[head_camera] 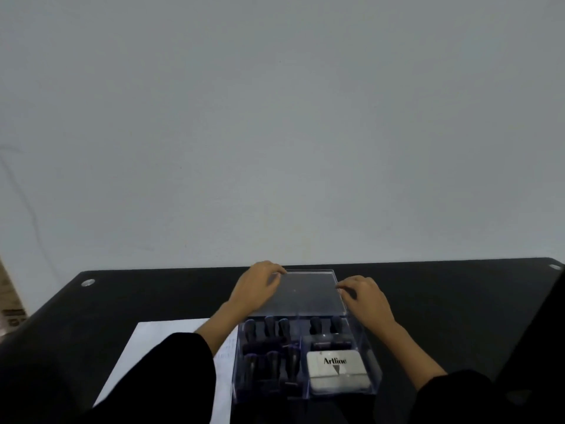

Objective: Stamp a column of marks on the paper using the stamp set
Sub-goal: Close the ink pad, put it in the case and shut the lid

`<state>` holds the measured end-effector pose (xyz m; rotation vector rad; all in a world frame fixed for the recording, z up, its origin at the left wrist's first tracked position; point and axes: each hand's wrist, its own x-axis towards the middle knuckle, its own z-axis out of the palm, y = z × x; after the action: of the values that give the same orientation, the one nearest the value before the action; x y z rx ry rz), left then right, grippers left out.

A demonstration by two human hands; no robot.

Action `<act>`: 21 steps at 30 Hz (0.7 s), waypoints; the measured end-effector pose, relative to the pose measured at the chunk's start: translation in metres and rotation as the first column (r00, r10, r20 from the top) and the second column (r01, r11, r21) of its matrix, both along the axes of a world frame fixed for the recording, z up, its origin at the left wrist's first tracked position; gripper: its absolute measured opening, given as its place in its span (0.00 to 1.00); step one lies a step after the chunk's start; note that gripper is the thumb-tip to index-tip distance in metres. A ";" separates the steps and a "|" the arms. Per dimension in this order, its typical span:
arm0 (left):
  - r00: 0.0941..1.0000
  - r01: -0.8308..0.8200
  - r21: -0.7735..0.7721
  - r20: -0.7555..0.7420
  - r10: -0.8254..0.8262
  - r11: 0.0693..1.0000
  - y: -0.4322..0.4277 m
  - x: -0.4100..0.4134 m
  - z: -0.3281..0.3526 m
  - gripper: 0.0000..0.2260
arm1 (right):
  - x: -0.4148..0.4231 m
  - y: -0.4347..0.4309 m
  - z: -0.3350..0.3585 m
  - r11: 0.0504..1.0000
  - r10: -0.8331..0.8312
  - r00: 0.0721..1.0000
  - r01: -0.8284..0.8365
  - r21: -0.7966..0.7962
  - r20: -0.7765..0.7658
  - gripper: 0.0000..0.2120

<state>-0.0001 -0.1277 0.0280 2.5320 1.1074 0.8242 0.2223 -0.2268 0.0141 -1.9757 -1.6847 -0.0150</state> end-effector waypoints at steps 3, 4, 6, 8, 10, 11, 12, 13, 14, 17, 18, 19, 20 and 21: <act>0.995 -0.074 -0.107 -0.081 0.066 0.992 0.032 -0.011 -0.005 0.13 | 0.011 0.034 0.000 0.996 -0.030 0.996 0.023 -0.091 -0.081 0.12; 0.990 -0.100 -0.153 -0.111 0.084 0.983 0.041 -0.013 -0.010 0.13 | 0.015 0.044 -0.001 0.990 -0.049 0.994 0.035 -0.134 -0.100 0.13; 0.980 -0.144 -0.236 -0.167 0.106 0.961 0.058 -0.017 -0.023 0.14 | 0.020 0.063 -0.007 0.975 -0.084 0.989 0.055 -0.217 -0.126 0.13; 0.967 -0.177 -0.299 -0.231 0.108 0.938 0.069 -0.018 -0.037 0.16 | 0.021 0.076 -0.015 0.958 -0.098 0.987 0.058 -0.282 -0.131 0.14; 0.953 -0.194 -0.342 -0.287 0.095 0.919 0.073 -0.015 -0.048 0.18 | 0.020 0.085 -0.022 0.939 -0.096 0.987 0.049 -0.341 -0.125 0.15; 0.949 -0.199 -0.360 -0.304 0.087 0.912 0.075 -0.012 -0.052 0.19 | 0.019 0.089 -0.025 0.926 -0.095 0.988 0.043 -0.376 -0.121 0.16; 0.944 -0.204 -0.378 -0.320 0.079 0.903 0.075 -0.009 -0.055 0.20 | 0.018 0.093 -0.029 0.911 -0.095 0.987 0.036 -0.411 -0.126 0.16; 0.942 -0.205 -0.402 -0.328 0.069 0.892 0.075 -0.006 -0.056 0.21 | 0.018 0.095 -0.032 0.897 -0.098 0.986 0.029 -0.440 -0.135 0.17; 0.944 -0.204 -0.430 -0.324 0.061 0.879 0.075 -0.003 -0.057 0.22 | 0.017 0.098 -0.035 0.886 -0.105 0.984 0.027 -0.463 -0.145 0.18; 0.962 -0.196 -0.494 -0.264 0.069 0.847 0.078 0.003 -0.060 0.22 | 0.015 0.102 -0.038 0.870 -0.132 0.979 0.038 -0.492 -0.158 0.18; 0.967 -0.200 -0.511 -0.242 0.083 0.836 0.079 0.004 -0.061 0.21 | 0.015 0.102 -0.038 0.869 -0.145 0.975 0.042 -0.492 -0.171 0.17; 0.971 -0.205 -0.527 -0.218 0.101 0.825 0.080 0.005 -0.062 0.21 | 0.015 0.103 -0.038 0.873 -0.157 0.968 0.045 -0.485 -0.194 0.17; 0.974 -0.207 -0.543 -0.189 0.123 0.814 0.080 0.006 -0.062 0.20 | 0.016 0.103 -0.039 0.881 -0.173 0.958 0.046 -0.470 -0.230 0.16; 0.977 -0.212 -0.558 -0.152 0.152 0.802 0.080 0.008 -0.061 0.19 | 0.017 0.103 -0.039 0.893 -0.192 0.942 0.051 -0.447 -0.276 0.16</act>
<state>0.0076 -0.0481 -0.0333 1.9939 1.3970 0.3216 0.2390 -0.1241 -0.0249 -2.2535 -1.4364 0.6522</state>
